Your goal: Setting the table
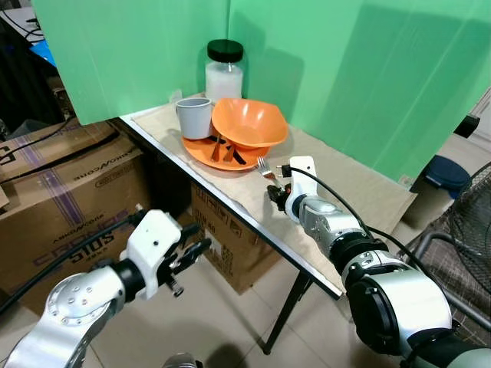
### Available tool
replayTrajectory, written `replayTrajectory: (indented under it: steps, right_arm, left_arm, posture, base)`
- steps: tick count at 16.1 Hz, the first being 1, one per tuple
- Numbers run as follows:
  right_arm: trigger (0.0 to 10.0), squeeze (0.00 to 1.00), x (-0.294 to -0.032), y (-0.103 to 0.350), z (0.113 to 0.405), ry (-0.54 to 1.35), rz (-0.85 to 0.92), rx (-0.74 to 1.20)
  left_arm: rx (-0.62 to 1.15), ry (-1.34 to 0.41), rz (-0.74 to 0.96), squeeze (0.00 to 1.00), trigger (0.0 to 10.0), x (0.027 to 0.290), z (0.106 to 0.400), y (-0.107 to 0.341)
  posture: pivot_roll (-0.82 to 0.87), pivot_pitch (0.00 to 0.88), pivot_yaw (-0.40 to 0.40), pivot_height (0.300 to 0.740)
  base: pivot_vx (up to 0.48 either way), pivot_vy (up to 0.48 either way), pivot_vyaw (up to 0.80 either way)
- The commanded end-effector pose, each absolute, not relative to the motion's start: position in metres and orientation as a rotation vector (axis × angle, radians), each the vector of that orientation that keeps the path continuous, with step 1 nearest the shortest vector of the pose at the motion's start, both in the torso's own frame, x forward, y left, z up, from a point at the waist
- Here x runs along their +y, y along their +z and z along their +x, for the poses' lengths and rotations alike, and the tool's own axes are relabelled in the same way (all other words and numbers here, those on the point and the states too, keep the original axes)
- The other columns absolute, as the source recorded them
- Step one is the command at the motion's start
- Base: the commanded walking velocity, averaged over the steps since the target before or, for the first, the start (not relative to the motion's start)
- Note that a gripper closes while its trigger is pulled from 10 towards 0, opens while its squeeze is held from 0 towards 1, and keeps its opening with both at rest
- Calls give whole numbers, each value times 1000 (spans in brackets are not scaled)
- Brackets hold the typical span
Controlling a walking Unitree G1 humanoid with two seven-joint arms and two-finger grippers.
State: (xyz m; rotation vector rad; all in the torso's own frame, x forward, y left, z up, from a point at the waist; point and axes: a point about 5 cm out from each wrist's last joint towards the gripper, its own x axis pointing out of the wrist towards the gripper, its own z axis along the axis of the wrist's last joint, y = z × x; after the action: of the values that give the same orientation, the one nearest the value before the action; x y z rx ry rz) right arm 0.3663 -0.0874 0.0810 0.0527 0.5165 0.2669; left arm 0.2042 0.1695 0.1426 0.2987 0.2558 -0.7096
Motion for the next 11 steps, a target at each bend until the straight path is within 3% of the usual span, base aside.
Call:
replayTrajectory:
  steps: [1,2,3,4,5,6,11]
  right_arm:
    - [1765,0,-89,82,367,257,39,514]
    - [3569,0,-88,80,366,258,37,519]
    - [7098,0,-88,79,365,257,38,525]
    - [5333,0,-89,77,364,254,43,531]
    - [2039,0,-89,77,364,252,45,533]
    - [0,0,-89,77,364,252,58,534]
    - [0,0,-87,80,366,269,62,531]
  left_arm:
    - [245,-716,306,0,10000,170,203,147]
    - [254,-716,307,0,10000,172,200,147]
    - [263,-716,308,0,10000,173,198,147]
    - [271,-715,308,0,10000,173,195,147]
    - [272,-715,308,0,10000,173,195,147]
    - [273,-714,308,0,10000,173,195,148]
    - [268,-713,307,0,10000,171,197,151]
  posture:
    - [171,58,-88,740]
    - [174,70,-85,740]
    - [178,77,-87,740]
    - [181,81,-89,740]
    - [182,81,-90,740]
    - [182,79,-92,740]
    - [183,65,-95,740]
  base:
    - [0,0,0]
    - [0,0,0]
    - [0,0,0]
    - [0,0,0]
    - [0,0,0]
    - [0,0,0]
    - [0,0,0]
